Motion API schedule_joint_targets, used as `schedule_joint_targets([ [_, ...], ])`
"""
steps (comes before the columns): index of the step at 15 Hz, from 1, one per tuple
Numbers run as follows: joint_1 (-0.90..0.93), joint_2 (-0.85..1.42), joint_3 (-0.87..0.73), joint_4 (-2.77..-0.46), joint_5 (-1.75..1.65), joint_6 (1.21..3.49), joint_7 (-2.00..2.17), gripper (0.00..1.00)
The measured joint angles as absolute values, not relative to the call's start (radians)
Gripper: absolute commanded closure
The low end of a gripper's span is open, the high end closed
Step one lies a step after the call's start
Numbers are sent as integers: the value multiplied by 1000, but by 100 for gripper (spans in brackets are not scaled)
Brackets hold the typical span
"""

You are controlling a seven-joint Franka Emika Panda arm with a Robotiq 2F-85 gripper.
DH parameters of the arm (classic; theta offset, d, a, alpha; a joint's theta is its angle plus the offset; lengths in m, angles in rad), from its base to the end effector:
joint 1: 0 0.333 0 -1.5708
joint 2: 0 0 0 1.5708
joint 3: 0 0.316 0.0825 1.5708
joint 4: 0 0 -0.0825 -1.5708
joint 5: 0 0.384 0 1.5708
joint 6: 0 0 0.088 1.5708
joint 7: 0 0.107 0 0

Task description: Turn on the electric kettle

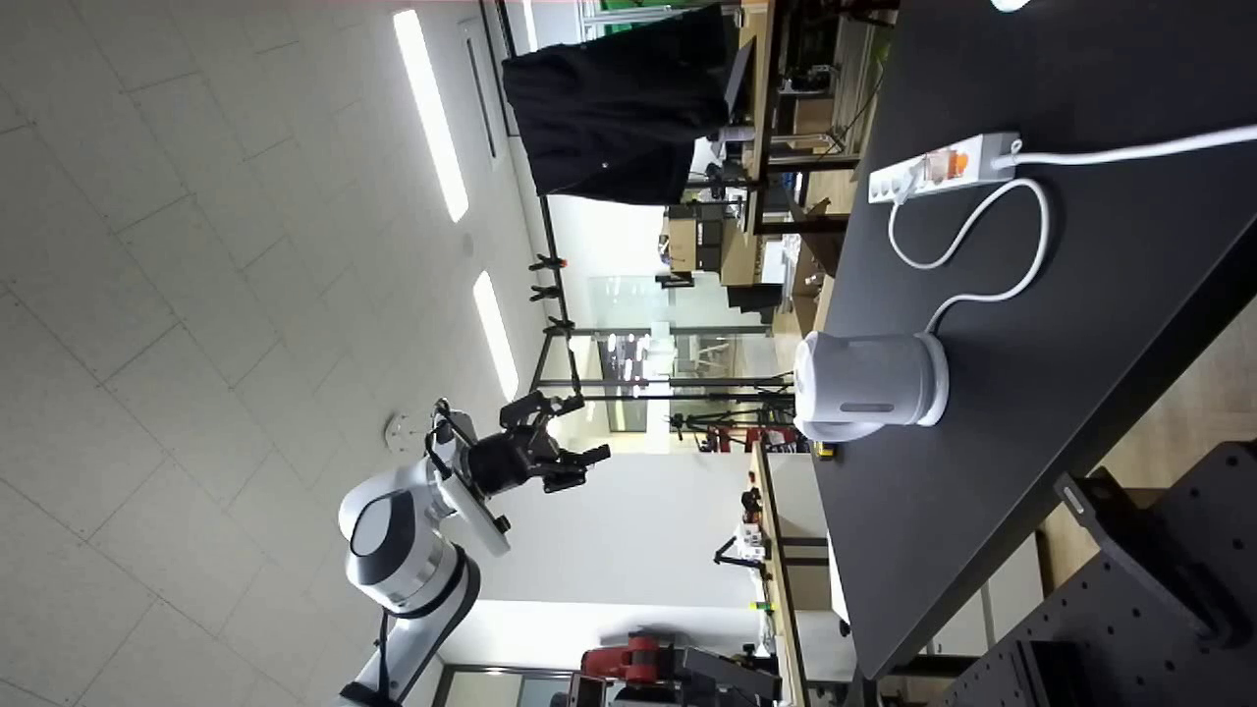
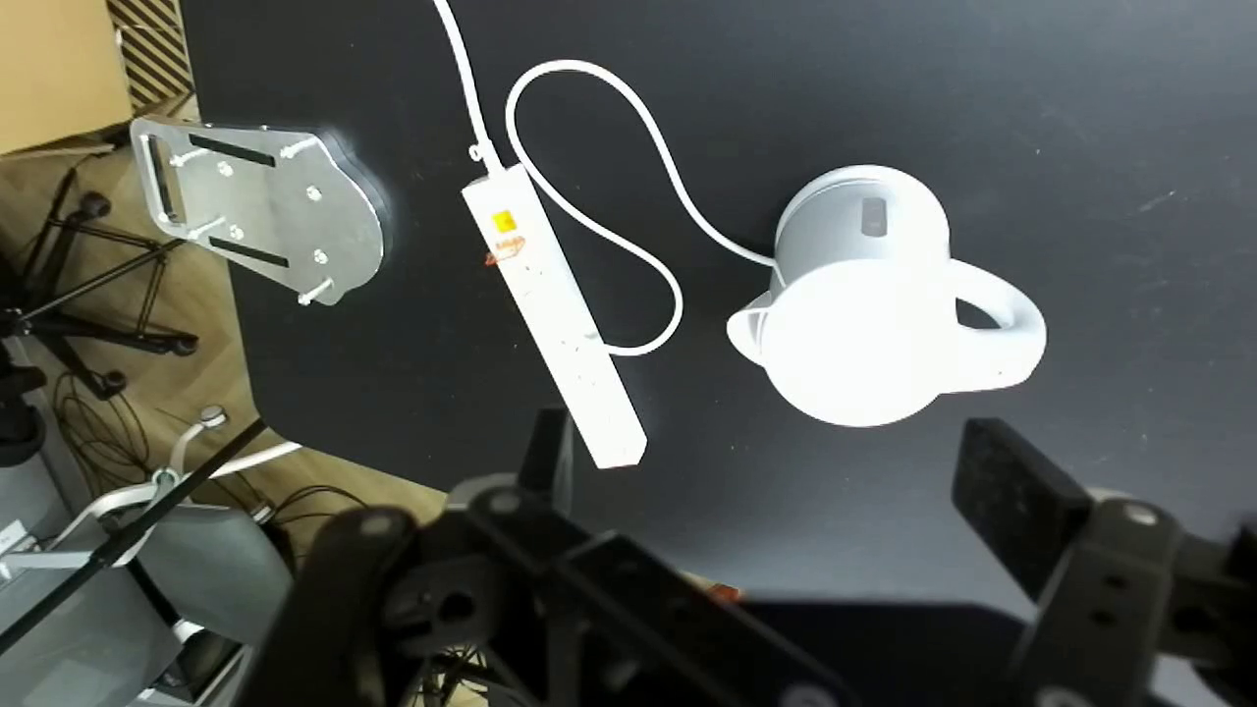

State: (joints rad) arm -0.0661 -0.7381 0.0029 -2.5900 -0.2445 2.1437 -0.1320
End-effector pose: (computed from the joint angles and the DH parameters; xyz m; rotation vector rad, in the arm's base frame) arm 0.3543 -0.0326 0.5191 2.8535 0.2447 0.3863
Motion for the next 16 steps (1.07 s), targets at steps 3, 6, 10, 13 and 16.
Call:
schedule_joint_targets([
  [3, -64, -733, 3, -2590, -245, 2156, -132, 0],
  [6, -62, -673, 18, -2590, -258, 2245, -125, 0],
  [10, -59, -512, 79, -2581, -276, 2384, -88, 33],
  [13, -52, -403, 129, -2561, -299, 2448, -52, 55],
  [16, -36, -316, 162, -2528, -317, 2457, -23, 75],
])
